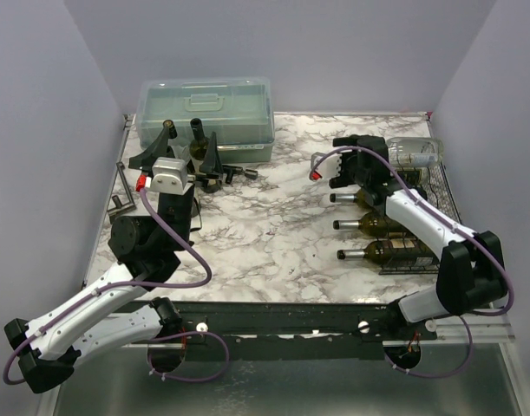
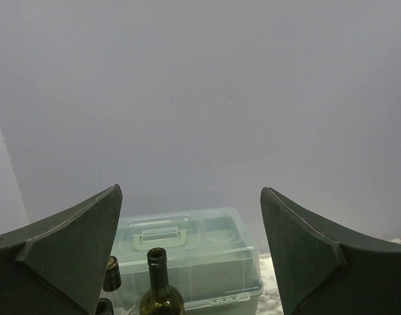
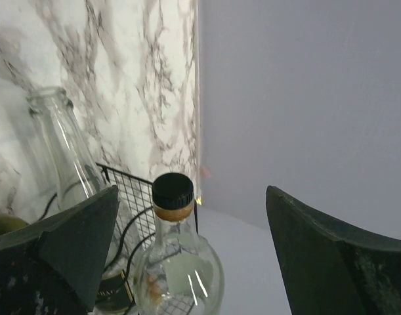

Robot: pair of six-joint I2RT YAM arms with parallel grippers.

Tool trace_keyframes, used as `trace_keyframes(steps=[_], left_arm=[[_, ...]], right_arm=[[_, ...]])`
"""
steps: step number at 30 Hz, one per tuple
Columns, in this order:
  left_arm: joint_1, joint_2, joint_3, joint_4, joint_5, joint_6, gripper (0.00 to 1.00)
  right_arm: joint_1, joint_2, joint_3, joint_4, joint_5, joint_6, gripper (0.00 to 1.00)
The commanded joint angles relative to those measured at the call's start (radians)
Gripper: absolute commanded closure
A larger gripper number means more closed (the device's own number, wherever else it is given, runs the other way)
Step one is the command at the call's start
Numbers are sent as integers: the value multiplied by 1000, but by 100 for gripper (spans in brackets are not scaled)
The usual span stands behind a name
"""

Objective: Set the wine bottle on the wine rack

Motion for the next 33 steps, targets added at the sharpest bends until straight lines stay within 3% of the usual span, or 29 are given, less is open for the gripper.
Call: trace_keyframes(steps=[1,6,12,19,21,25,29,33], left_arm=[[-3,-11,-7,10,13,4,12],[3,-2,-6,6,15,6,12],[25,12,1,-9,17,-8,12],[54,30,3,-16,18,-16,12],[64,34,9,-24,18,-21,12],[88,38,16,-37,18,-30,12],[122,51,34,-60,13,-49,12],[175,74,73,-119,18,-96,12]], right_arm=[[18,-34,43,-48,-206,162,5],[53,-20,71,17,-357,442,0],[128,14,51,328,-525,1021,0],[204,169,82,743,-476,1675,0],[228,228,111,812,-458,1741,0],[307,326,116,988,-260,1789,0],[387,422,230,958,-123,1736,0],[422,505,303,1004,-139,1700,0]])
